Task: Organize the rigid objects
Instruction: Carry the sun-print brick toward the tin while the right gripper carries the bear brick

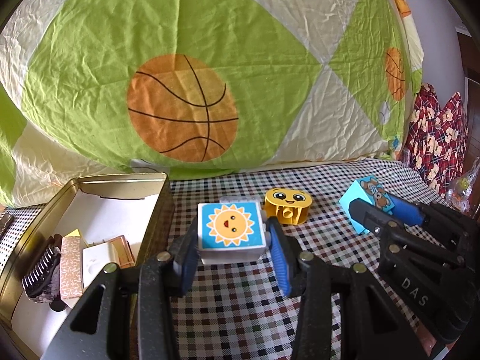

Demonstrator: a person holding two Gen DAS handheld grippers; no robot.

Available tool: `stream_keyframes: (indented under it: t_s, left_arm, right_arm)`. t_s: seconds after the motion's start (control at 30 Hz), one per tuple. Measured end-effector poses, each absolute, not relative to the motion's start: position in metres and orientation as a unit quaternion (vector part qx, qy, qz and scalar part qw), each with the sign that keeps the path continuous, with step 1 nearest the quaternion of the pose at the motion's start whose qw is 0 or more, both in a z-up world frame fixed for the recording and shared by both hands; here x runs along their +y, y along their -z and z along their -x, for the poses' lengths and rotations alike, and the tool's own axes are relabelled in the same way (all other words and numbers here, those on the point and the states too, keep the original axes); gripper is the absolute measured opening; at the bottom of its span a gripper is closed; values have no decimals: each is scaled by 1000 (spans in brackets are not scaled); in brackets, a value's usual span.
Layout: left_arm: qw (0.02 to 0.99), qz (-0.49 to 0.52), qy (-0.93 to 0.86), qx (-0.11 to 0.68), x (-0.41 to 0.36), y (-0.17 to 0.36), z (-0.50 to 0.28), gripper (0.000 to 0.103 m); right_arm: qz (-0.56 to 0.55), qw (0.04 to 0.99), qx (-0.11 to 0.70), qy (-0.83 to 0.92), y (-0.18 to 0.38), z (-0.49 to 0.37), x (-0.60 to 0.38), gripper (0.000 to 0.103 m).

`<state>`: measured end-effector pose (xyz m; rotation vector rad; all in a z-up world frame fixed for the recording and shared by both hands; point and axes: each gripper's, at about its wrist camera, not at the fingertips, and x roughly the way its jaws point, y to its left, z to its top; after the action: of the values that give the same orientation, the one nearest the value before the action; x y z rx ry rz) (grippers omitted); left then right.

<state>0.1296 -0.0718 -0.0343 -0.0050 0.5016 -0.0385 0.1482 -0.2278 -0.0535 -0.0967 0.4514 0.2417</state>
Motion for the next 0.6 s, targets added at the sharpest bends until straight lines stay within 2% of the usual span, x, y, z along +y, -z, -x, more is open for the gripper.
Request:
stream_keyframes:
  t_s: [0.6]
  left_arm:
    - [978,-4,14,208,-72,28,-112,42]
  right_arm:
    - [51,974,185,-118,47,-134,-229,34]
